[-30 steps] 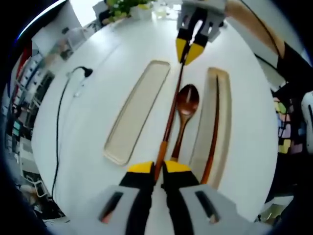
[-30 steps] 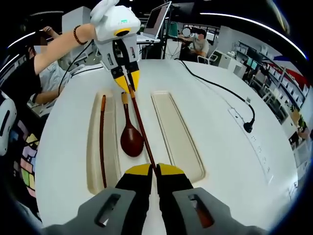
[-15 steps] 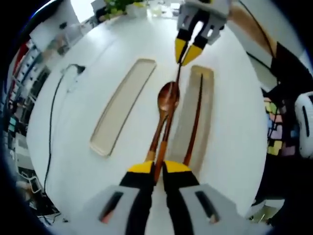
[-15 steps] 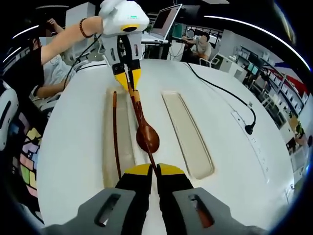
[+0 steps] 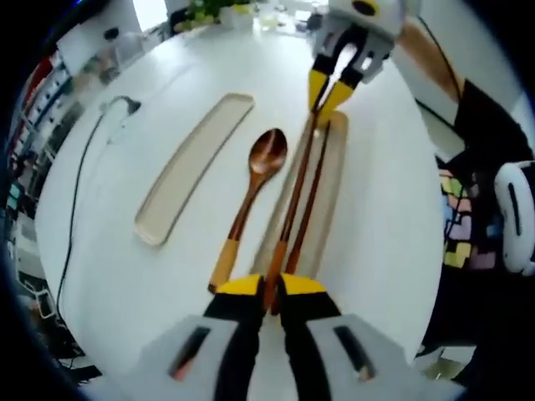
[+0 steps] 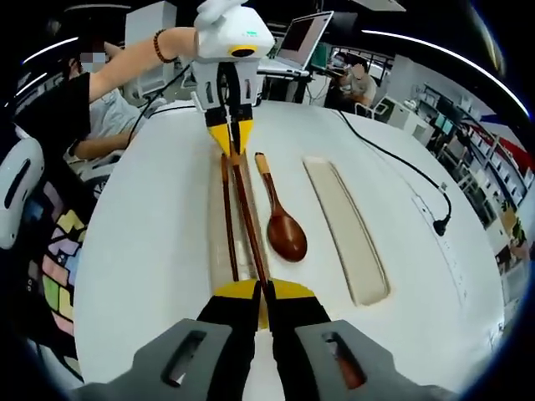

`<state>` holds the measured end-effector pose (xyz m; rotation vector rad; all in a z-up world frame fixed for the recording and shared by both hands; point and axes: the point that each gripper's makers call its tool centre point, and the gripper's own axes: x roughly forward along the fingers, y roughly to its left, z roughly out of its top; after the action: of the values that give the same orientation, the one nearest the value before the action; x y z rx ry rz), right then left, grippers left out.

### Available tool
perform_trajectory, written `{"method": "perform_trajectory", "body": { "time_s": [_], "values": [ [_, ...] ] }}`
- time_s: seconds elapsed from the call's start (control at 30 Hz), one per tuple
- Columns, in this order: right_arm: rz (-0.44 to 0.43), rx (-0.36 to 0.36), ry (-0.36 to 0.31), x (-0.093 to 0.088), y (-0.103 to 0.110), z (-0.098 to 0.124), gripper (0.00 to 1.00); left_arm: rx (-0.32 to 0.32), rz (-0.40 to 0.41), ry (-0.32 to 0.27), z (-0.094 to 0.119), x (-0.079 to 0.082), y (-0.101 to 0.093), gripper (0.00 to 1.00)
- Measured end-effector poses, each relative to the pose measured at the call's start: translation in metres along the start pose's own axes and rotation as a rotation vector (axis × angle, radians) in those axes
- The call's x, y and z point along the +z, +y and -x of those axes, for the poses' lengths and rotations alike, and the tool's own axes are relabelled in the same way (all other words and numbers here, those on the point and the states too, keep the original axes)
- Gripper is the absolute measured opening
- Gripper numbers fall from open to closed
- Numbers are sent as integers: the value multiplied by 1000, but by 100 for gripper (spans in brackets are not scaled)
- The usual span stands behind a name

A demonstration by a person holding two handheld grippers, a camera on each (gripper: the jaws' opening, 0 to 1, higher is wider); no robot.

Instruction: Arrange the utensils inside the cutlery case until each visible utensil rests in its matching compartment.

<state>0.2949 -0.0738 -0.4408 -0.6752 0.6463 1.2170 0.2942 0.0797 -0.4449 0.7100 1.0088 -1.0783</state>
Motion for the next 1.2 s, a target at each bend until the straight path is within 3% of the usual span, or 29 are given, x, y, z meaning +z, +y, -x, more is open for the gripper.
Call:
{"method": "perform_trajectory", "body": {
  "time_s": [0.57,1.0,1.2],
  "values": [
    [-108,70,40,-10,6,-8,3,-19,-34,20,-10,-7,-3,7],
    [-153,100,9,-8,12,-9,2,-18,-38,-2,-14,-7,-4,7],
    [-158,103,7,-8,13,-9,2,6,-82,-23,-13,-7,-2,7]
  ]
}}
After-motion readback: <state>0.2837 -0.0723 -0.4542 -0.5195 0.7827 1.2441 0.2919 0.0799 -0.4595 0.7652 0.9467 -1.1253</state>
